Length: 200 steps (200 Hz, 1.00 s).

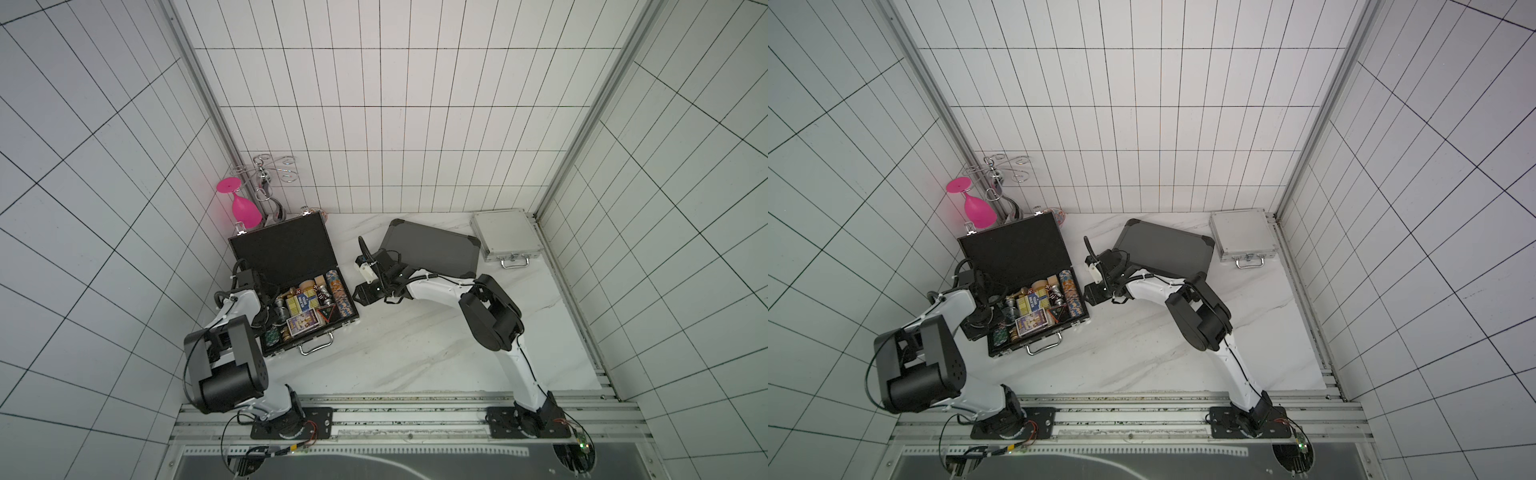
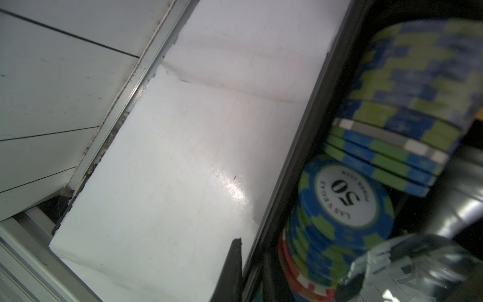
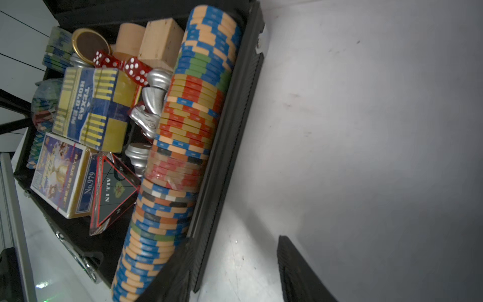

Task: Close the poker set cases
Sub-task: Move the poker set case to the center of the board.

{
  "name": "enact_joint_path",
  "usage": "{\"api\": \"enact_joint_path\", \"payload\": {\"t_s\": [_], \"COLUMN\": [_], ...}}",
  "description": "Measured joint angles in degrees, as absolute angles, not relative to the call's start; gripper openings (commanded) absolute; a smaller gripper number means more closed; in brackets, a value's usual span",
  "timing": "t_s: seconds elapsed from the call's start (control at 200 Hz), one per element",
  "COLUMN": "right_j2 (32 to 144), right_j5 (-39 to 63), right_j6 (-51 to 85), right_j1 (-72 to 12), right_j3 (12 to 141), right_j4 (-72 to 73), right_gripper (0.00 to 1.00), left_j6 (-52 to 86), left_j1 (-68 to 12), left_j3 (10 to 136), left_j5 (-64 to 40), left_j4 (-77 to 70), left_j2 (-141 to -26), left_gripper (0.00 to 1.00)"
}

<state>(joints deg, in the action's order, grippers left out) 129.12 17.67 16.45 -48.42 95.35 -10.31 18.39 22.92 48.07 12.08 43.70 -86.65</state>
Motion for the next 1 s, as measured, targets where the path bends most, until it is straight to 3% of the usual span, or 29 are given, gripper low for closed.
{"api": "enact_joint_path", "payload": {"t_s": [0.35,0.999], "right_j2": [129.1,131.0], "right_j5": [18.2,14.6], "right_j6": [17.7,20.8], "right_j1": [-49.1,-51.3], "right_j3": [95.9,98.0], "right_j4": [-9.6,-10.0], "right_gripper": [0.52,0.13], "left_j6": [18.4,18.4], "left_j1": [22.5,22.5], "left_j3": [48.1,47.7], "left_j5": [11.9,11.5], "left_j4": [43.7,43.5], "left_j2": [-86.6,-86.1], "left_gripper": [0.00,0.00]}}
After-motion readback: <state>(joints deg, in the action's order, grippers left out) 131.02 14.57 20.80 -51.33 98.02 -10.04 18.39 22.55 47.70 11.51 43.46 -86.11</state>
